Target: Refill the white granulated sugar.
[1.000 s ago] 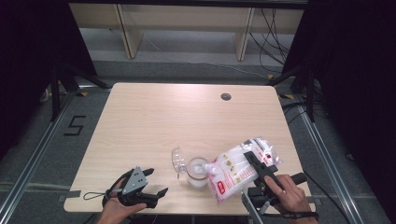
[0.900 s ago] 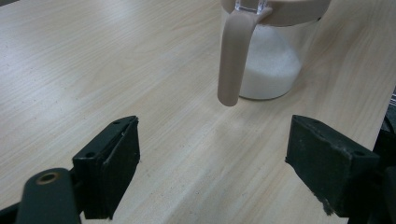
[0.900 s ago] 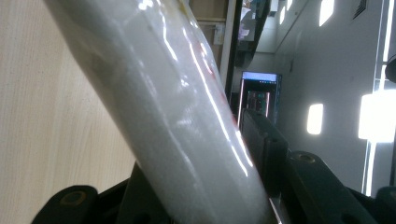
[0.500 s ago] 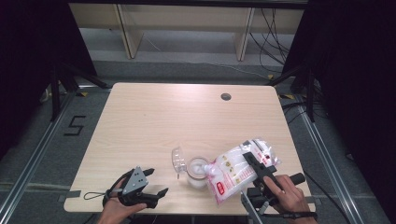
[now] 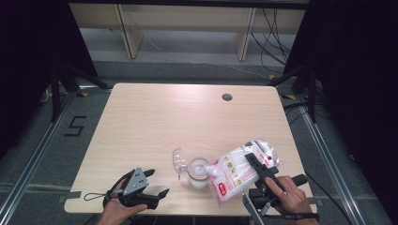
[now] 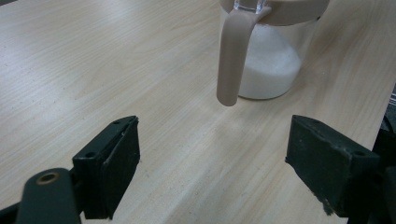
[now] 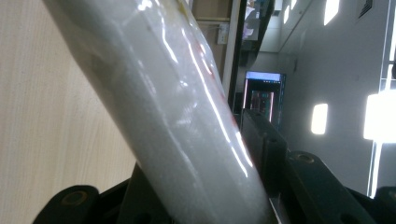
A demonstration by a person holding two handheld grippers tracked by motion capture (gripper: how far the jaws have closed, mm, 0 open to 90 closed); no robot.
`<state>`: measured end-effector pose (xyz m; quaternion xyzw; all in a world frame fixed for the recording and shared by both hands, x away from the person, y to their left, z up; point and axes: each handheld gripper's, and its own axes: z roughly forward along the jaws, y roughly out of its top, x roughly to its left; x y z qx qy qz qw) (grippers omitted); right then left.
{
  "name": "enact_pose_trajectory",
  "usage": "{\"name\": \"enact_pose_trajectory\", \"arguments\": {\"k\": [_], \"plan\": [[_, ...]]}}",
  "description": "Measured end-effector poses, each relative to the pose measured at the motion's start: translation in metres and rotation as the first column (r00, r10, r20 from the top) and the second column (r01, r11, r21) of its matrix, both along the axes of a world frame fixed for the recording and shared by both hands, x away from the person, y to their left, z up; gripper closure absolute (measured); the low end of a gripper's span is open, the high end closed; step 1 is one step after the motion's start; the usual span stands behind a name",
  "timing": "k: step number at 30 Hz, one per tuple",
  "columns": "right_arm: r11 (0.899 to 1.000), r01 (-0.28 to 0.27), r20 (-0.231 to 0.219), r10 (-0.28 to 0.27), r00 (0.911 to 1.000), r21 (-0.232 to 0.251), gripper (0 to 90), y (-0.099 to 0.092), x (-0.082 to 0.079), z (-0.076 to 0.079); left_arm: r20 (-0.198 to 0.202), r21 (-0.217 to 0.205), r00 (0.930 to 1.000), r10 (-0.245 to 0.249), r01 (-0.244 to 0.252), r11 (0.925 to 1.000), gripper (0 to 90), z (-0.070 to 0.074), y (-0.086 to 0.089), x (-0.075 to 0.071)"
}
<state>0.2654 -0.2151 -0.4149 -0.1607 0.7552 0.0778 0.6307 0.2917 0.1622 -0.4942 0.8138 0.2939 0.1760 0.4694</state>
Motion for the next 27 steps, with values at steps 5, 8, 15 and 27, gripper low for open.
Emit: {"name": "enact_pose_trajectory", "arguments": {"k": [5,8,15,27], "plan": [[0.999,0.012,-0.022,-0.012,0.9997,0.035,65.9,0.0003,0.0002,-0.0025,0.007,0.012,1.0000,-0.005,0.005,0.9999,17.0,0.0005,0.0011,0.0005],[1.000,0.000,-0.003,0.000,1.0000,0.007,66.0,0.0002,0.0016,0.0002,-0.015,-0.003,0.9999,0.006,-0.006,1.0000,17.0,-0.0005,-0.0003,-0.0012],[0.999,0.015,-0.021,-0.014,0.9997,0.031,66.3,-0.0019,0.0012,-0.0022,-0.006,-0.005,1.0000,0.000,0.000,1.0000,17.0,-0.0015,-0.0015,-0.0005],[1.000,-0.009,0.015,0.009,0.9999,-0.004,67.1,-0.0001,-0.0001,-0.0022,-0.009,0.005,0.9999,-0.005,0.005,1.0000,17.0,-0.0006,-0.0004,-0.0008]]}}
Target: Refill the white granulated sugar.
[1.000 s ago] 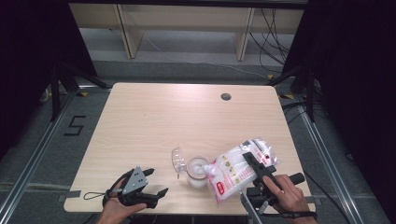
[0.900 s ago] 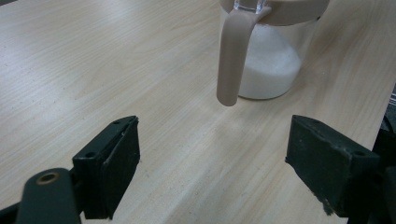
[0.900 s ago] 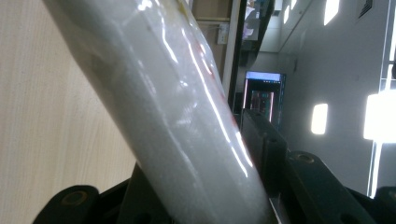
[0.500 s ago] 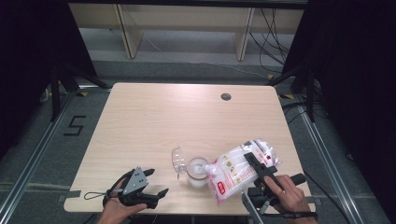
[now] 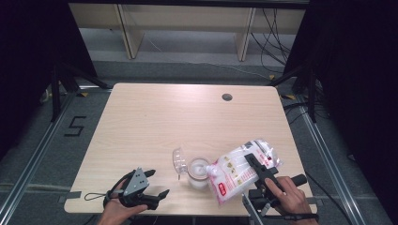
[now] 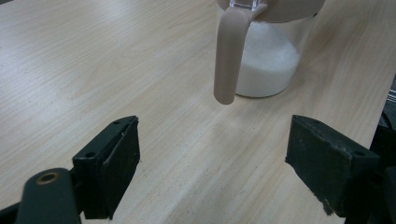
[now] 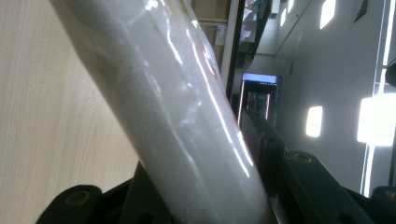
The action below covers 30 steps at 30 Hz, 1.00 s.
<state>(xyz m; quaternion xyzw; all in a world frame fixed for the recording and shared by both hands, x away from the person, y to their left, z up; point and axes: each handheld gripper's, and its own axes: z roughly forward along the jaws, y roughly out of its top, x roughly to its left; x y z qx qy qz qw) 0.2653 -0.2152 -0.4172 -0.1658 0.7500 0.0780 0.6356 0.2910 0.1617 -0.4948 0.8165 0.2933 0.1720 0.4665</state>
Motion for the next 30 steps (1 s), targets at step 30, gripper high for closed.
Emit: {"name": "enact_pose_trajectory", "arguments": {"k": [30], "plan": [[0.990,-0.023,-0.129,0.041,0.9908,0.137,68.5,-0.008,0.007,-0.009,-0.008,-0.021,0.9999,0.008,-0.008,0.9997,17.0,0.001,0.001,0.000]]}}
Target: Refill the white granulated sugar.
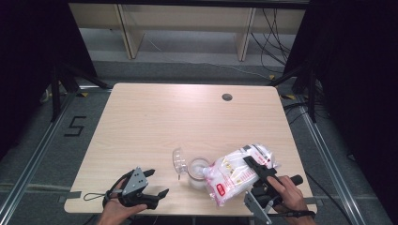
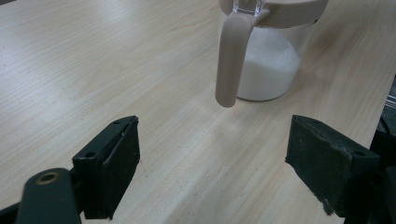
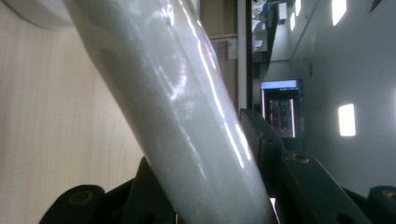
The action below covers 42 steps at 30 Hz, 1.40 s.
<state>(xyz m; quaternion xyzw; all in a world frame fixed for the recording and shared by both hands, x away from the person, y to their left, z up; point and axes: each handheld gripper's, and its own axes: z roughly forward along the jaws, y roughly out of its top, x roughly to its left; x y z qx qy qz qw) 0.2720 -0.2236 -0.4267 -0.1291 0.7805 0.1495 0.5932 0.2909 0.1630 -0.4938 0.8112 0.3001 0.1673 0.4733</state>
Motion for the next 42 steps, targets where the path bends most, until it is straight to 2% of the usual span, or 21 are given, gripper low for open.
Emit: {"name": "enact_pose_trajectory", "arguments": {"k": [6,9,10,13,14,16,20,22,24,25,26,27,28,29,30,32,33,34,37,41,42], "plan": [[1.000,-0.017,-0.005,0.017,0.9998,0.021,69.6,-0.001,0.002,-0.001,0.009,0.008,1.0000,-0.001,0.000,1.0000,17.0,0.000,0.000,0.000],[0.997,0.001,-0.036,0.002,0.9993,0.079,69.9,-0.003,0.001,-0.003,0.000,0.002,1.0000,0.000,0.000,1.0000,17.0,0.000,0.000,0.000],[0.999,-0.013,-0.010,0.013,0.9999,0.040,70.0,-0.003,0.001,0.001,0.002,0.001,1.0000,0.001,-0.001,1.0000,17.0,0.000,0.000,0.000],[0.999,-0.013,-0.018,0.014,0.9997,0.047,70.2,-0.002,0.002,0.001,0.005,0.003,1.0000,-0.001,0.001,1.0000,17.0,0.000,0.000,0.000],[0.993,0.007,-0.055,-0.001,0.9985,0.114,70.2,-0.003,0.001,-0.005,0.005,0.009,1.0000,-0.004,0.004,1.0000,17.0,0.001,0.001,0.000],[0.998,-0.014,-0.025,0.016,0.9996,0.065,70.4,-0.002,0.003,-0.001,0.009,0.017,1.0000,-0.003,0.003,0.9998,17.0,0.001,0.001,0.000],[0.993,0.008,-0.068,0.000,0.9977,0.119,70.7,-0.002,0.002,-0.006,0.011,0.018,0.9999,-0.007,0.007,0.9998,17.0,0.001,0.001,0.000],[0.996,-0.015,-0.059,0.020,0.9980,0.087,70.8,-0.002,0.004,-0.003,0.013,0.017,0.9999,-0.007,0.007,0.9998,17.0,0.001,0.001,0.001],[0.988,0.018,-0.123,0.002,0.9924,0.155,70.9,-0.003,0.003,-0.008,0.007,0.006,1.0000,-0.003,0.003,1.0000,17.0,0.001,0.001,0.000],[0.992,-0.030,-0.076,0.039,0.9963,0.126,71.1,-0.003,0.006,-0.005,0.007,0.009,1.0000,-0.004,0.004,1.0000,17.0,0.001,0.001,0.000],[0.985,0.002,-0.086,0.014,0.9962,0.174,71.2,-0.004,0.004,-0.008,0.008,0.019,1.0000,-0.002,0.001,0.9998,17.0,0.001,0.001,0.000],[0.991,-0.034,-0.075,0.044,0.9962,0.128,71.2,-0.004,0.007,-0.003,0.009,0.019,1.0000,-0.004,0.003,0.9998,17.0,0.001,0.001,0.000],[0.977,0.006,-0.131,0.023,0.9912,0.214,71.2,-0.006,0.006,-0.008,0.010,0.019,0.9999,-0.005,0.005,0.9998,17.0,0.001,0.001,0.000],[0.978,0.002,-0.132,0.027,0.9909,0.211,71.3,-0.007,0.007,-0.006,0.020,0.023,0.9997,-0.014,0.013,0.9996,17.0,0.002,0.001,0.001],[0.962,0.014,-0.160,0.031,0.9866,0.273,71.5,-0.009,0.008,-0.009,0.014,0.019,0.9999,-0.008,0.008,0.9998,17.0,0.001,0.001,0.000],[0.959,0.004,-0.174,0.047,0.9836,0.282,71.9,-0.011,0.011,-0.007,0.011,0.022,0.9999,-0.003,0.003,0.9997,17.0,0.001,0.001,0.000],[0.943,0.025,-0.203,0.046,0.9780,0.333,72.1,-0.012,0.012,-0.010,0.009,0.011,0.9999,-0.004,0.004,0.9999,17.0,0.001,0.000,0.000],[0.944,0.008,-0.183,0.056,0.9814,0.331,72.3,-0.014,0.015,-0.008,0.015,0.017,0.9998,-0.010,0.010,0.9998,17.0,0.001,0.001,0.000],[0.890,0.065,-0.260,0.062,0.9635,0.451,73.2,-0.019,0.022,-0.013,0.005,0.015,1.0000,-0.001,0.001,0.9999,17.0,0.001,0.000,0.000],[0.804,0.115,-0.325,0.101,0.9403,0.583,77.2,-0.026,0.032,-0.015,0.022,0.025,0.9996,-0.020,0.019,0.9995,17.0,0.001,0.001,0.001],[0.804,0.125,-0.336,0.097,0.9368,0.581,77.7,-0.027,0.034,-0.016,0.017,0.017,0.9998,-0.010,0.009,0.9998,17.0,0.001,0.001,0.001]]}}
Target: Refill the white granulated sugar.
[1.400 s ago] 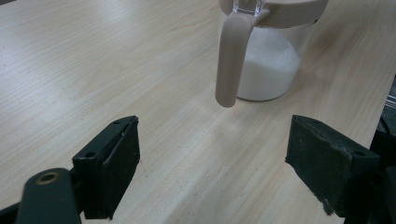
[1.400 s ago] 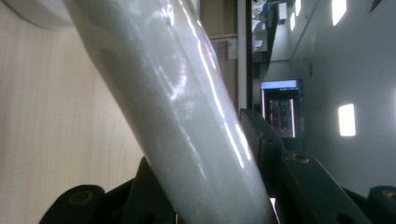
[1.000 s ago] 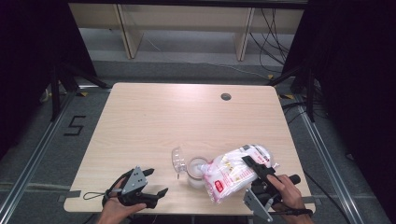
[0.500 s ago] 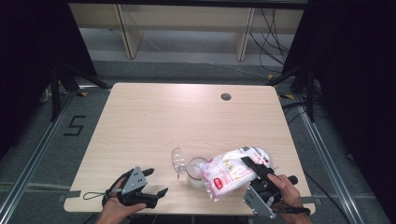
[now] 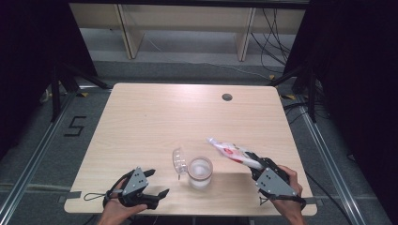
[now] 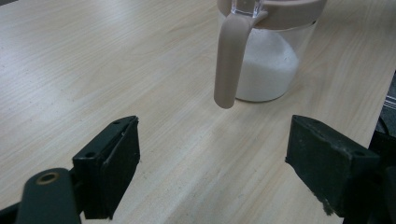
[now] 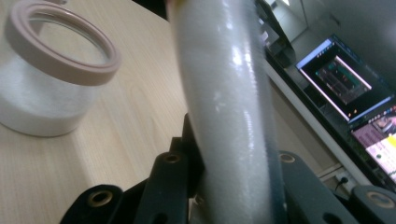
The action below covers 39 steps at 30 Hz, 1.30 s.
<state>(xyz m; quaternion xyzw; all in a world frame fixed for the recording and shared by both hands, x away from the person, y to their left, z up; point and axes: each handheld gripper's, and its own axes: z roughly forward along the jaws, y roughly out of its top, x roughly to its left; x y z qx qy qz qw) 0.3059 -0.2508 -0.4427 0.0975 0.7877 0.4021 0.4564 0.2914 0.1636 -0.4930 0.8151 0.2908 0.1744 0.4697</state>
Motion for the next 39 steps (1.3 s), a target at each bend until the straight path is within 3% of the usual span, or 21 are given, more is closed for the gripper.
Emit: {"name": "enact_pose_trajectory", "arguments": {"k": [3,4,6,8,13,14,19,20,23,25,26,27,30,31,33,34,35,36,37,38,39], "plan": [[1.000,0.021,-0.030,-0.021,0.9993,0.004,78.4,-0.002,0.005,-0.007,0.007,0.007,0.9999,-0.015,0.015,0.9999,17.0,0.000,0.000,0.001],[0.999,0.024,-0.059,-0.023,0.9980,0.026,78.5,-0.004,0.006,-0.010,0.005,0.007,0.9999,-0.014,0.014,0.9999,17.0,0.000,0.000,0.001],[0.997,0.039,-0.085,-0.033,0.9958,0.066,78.8,-0.006,0.010,-0.013,-0.017,-0.017,0.9998,0.007,-0.008,0.9998,17.0,-0.001,-0.002,-0.001],[0.994,0.038,-0.098,-0.028,0.9948,0.103,78.8,-0.009,0.013,-0.013,-0.017,-0.009,0.9998,0.007,-0.007,0.9999,17.0,-0.001,-0.001,0.000],[0.969,0.041,-0.154,-0.003,0.9880,0.244,78.9,-0.013,0.018,-0.016,-0.021,-0.004,0.9998,0.000,0.000,1.0000,17.0,-0.001,-0.001,0.000],[0.964,0.041,-0.139,-0.004,0.9902,0.261,78.9,-0.014,0.021,-0.017,-0.020,-0.006,0.9998,0.001,-0.001,1.0000,17.0,-0.001,-0.001,0.000],[0.950,0.041,-0.180,0.016,0.9835,0.308,79.1,-0.014,0.031,-0.026,0.004,0.013,0.9999,-0.012,0.012,0.9998,17.0,0.000,0.001,0.001],[0.943,0.052,-0.188,0.011,0.9821,0.329,79.1,-0.014,0.033,-0.028,-0.015,-0.006,0.9999,0.005,-0.006,1.0000,17.0,-0.001,-0.001,0.000],[0.924,0.087,-0.225,-0.001,0.9743,0.372,79.3,-0.017,0.038,-0.033,-0.015,-0.006,0.9999,0.005,-0.006,1.0000,17.0,-0.001,-0.001,0.000],[0.916,0.080,-0.226,0.012,0.9741,0.392,79.3,-0.019,0.040,-0.037,-0.017,-0.015,0.9998,0.009,-0.009,0.9998,17.0,-0.001,-0.001,-0.001],[0.907,0.099,-0.234,0.000,0.9721,0.410,79.3,-0.018,0.040,-0.038,-0.013,-0.017,0.9999,0.010,-0.010,0.9998,17.0,-0.001,-0.001,-0.001],[0.908,0.100,-0.249,0.005,0.9685,0.406,79.3,-0.020,0.040,-0.038,0.003,0.008,1.0000,-0.007,0.007,0.9999,17.0,0.000,0.001,0.001],[0.890,0.132,-0.267,-0.012,0.9635,0.437,79.2,-0.020,0.039,-0.040,0.006,0.014,0.9999,-0.010,0.010,0.9999,17.0,0.000,0.001,0.001],[0.889,0.140,-0.274,-0.017,0.9615,0.436,79.1,-0.021,0.039,-0.040,-0.012,-0.013,0.9999,0.008,-0.008,0.9999,17.0,-0.001,-0.001,-0.001],[0.879,0.167,-0.300,-0.030,0.9536,0.446,79.0,-0.020,0.037,-0.040,0.002,0.008,1.0000,0.004,-0.004,1.0000,17.0,0.001,0.001,0.000],[0.873,0.180,-0.331,-0.023,0.9433,0.452,79.0,-0.020,0.035,-0.040,0.007,0.011,1.0000,-0.003,0.003,0.9999,17.0,0.001,0.001,0.001],[0.881,0.170,-0.314,-0.026,0.9490,0.441,79.0,-0.021,0.035,-0.039,0.008,0.013,1.0000,-0.004,0.004,0.9999,17.0,0.001,0.001,0.001],[0.884,0.195,-0.338,-0.045,0.9399,0.425,78.9,-0.021,0.033,-0.039,0.008,0.015,1.0000,-0.004,0.003,0.9999,17.0,0.001,0.001,0.001],[0.890,0.185,-0.325,-0.044,0.9448,0.416,78.7,-0.022,0.033,-0.039,0.009,0.014,1.0000,-0.004,0.004,0.9999,17.0,0.001,0.001,0.001],[0.882,0.209,-0.367,-0.044,0.9292,0.422,78.4,-0.023,0.030,-0.040,0.006,0.007,1.0000,-0.001,0.001,1.0000,17.0,0.001,0.001,0.000],[0.880,0.209,-0.340,-0.059,0.9388,0.427,78.0,-0.025,0.031,-0.040,0.000,0.000,1.0000,0.007,-0.007,1.0000,17.0,0.001,0.000,-0.001]]}}
